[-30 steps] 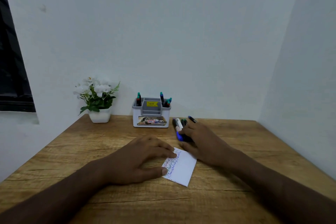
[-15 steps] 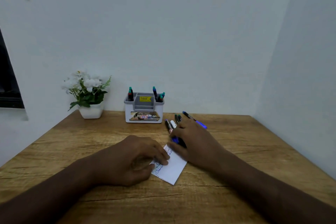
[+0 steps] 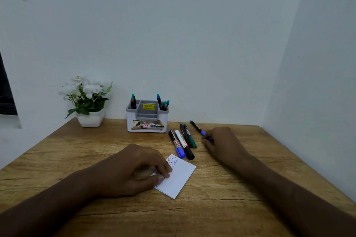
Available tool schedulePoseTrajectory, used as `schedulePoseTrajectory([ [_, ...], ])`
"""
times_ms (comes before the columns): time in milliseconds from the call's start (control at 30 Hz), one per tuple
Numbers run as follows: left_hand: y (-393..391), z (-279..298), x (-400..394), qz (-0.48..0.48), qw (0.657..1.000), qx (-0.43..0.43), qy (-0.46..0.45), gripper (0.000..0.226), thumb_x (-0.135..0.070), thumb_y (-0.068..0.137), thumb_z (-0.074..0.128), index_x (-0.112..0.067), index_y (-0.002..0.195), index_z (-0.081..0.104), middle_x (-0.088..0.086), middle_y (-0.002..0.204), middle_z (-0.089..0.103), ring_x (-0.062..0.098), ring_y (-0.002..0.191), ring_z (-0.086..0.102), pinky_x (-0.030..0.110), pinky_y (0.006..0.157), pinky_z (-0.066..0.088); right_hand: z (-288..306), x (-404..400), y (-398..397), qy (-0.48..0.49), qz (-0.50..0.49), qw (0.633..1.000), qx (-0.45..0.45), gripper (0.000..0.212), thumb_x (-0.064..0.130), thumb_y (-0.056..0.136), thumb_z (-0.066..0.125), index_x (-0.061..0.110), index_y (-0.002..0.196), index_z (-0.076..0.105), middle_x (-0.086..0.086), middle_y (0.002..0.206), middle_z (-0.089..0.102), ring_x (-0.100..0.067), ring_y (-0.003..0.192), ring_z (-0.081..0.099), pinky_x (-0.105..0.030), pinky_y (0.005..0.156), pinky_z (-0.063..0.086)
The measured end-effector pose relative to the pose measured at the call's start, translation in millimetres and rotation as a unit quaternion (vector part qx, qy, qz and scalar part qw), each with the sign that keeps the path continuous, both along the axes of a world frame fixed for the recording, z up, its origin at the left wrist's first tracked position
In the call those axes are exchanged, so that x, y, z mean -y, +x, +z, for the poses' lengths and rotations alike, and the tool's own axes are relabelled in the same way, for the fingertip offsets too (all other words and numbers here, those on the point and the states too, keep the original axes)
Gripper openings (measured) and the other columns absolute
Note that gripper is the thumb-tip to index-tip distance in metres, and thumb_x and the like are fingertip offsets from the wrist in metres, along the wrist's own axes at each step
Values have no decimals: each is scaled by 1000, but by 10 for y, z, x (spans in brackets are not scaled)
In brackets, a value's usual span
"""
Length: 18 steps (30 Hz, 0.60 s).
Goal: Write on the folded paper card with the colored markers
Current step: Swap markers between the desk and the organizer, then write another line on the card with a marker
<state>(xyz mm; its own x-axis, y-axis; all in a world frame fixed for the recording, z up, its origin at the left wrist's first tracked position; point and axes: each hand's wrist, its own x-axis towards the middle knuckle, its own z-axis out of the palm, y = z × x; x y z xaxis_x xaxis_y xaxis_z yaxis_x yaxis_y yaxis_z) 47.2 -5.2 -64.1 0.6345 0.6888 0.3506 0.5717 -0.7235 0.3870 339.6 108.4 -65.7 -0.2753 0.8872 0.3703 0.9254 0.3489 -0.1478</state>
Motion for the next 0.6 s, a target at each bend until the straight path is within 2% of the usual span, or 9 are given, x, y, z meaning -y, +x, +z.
schedulePoseTrajectory([
  [100,18,-6,-3,15,1000,-11,6,14,-39,99,69,-37,112,75,-27,120,70,-5,117,65,29,95,57,45,34,-38,17,-29,999,23,15,31,101,65,18,96,72,-1,92,72,-17,85,66,-33,71,56],
  [200,26,-22,-10,25,999,-40,19,18,-44,99,66,-42,116,71,-30,127,66,-9,122,60,29,98,55,98,85,-57,18,-55,998,27,6,22,100,66,17,99,64,-4,97,69,-19,85,63,-36,70,57],
  [267,31,-31,-9,40,997,-56,29,25,-47,99,64,-45,124,66,-32,132,61,-10,124,56,25,99,53,109,72,-1,23,-54,998,-33,17,14,98,70,17,112,60,-6,100,69,-19,84,63,-37,73,59],
  [333,36,-32,1,69,995,-64,30,35,-52,98,62,-50,133,56,-35,132,58,-13,118,57,22,95,52,174,61,84,30,-43,993,-110,31,11,99,69,15,129,62,-3,101,74,-15,85,66,-30,76,57],
  [400,51,-31,21,94,992,-80,31,42,-57,98,59,-55,137,47,-39,132,54,-16,115,55,19,93,50,301,93,140,33,-16,978,-204,29,9,103,64,17,130,70,4,95,80,-7,78,72,-19,77,57],
  [467,75,-23,45,107,989,-93,34,44,-60,97,56,-57,139,42,-41,133,51,-17,114,53,19,92,49,417,209,130,6,26,930,-367,26,7,104,61,21,119,77,5,91,82,-8,76,76,-24,81,63],
  [533,91,-14,65,118,987,-101,33,44,-60,98,55,-57,139,41,-40,135,51,-18,114,52,19,91,48,477,384,36,-35,83,817,-569,27,3,103,58,18,114,79,-6,96,83,-15,82,78,-33,84,65],
  [567,97,-11,71,123,986,-106,33,44,-60,98,54,-58,140,40,-40,135,51,-18,113,51,18,90,48,479,473,-34,-46,105,767,-631,27,0,103,58,14,111,79,-11,95,83,-19,82,77,-33,82,65],
  [600,102,-9,74,128,985,-112,34,44,-61,98,53,-58,140,39,-39,135,50,-19,113,51,18,90,47,452,543,-110,-64,116,733,-667,25,-2,101,57,9,107,79,-15,92,81,-22,78,74,-33,78,64],
])
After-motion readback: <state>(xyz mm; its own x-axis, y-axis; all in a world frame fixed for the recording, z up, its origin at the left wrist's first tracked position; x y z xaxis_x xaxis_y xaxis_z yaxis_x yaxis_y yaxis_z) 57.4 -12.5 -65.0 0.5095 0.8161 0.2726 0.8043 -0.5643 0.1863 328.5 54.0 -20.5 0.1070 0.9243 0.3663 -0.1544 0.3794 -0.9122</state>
